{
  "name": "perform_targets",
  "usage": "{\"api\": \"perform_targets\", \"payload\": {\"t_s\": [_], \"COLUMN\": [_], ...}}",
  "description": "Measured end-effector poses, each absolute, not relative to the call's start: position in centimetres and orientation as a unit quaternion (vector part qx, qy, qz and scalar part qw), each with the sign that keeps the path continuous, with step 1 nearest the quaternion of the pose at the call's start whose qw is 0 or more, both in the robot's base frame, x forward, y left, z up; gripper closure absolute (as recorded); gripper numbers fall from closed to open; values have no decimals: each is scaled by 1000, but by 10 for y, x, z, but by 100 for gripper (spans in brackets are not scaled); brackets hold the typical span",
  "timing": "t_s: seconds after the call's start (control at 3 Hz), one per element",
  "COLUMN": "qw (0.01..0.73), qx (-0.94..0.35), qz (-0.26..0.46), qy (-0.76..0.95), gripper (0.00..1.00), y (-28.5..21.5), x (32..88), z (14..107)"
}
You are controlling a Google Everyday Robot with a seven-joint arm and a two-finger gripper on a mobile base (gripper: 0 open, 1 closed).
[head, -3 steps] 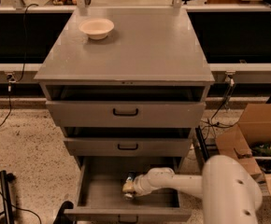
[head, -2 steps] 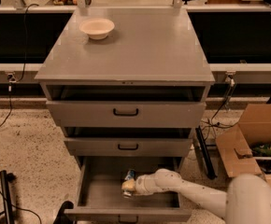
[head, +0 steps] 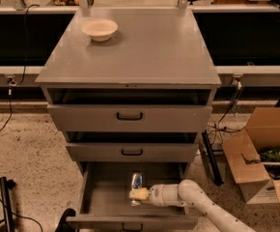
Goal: Pick redbull can from bottom drawer and place on counter
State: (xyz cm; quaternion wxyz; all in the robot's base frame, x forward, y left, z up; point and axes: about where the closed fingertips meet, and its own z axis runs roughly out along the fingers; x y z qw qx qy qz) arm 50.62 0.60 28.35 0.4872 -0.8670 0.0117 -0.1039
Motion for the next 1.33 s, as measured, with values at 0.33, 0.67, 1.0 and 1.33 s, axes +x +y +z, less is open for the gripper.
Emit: {"api": "perform_targets", "payload": {"t_s": [0.33,0.67,1.0,1.33], "qw": [485,491,510,503], "qx": [-866,-864,-852,-851], "qz": [-118,-112,-94,-75], "qy": [-24,-23,-62,-135], "gripper": [100,100,100,100], "y": [-1,3,15,10], "x": [501,505,514,501], "z": [286,285,306,358]}}
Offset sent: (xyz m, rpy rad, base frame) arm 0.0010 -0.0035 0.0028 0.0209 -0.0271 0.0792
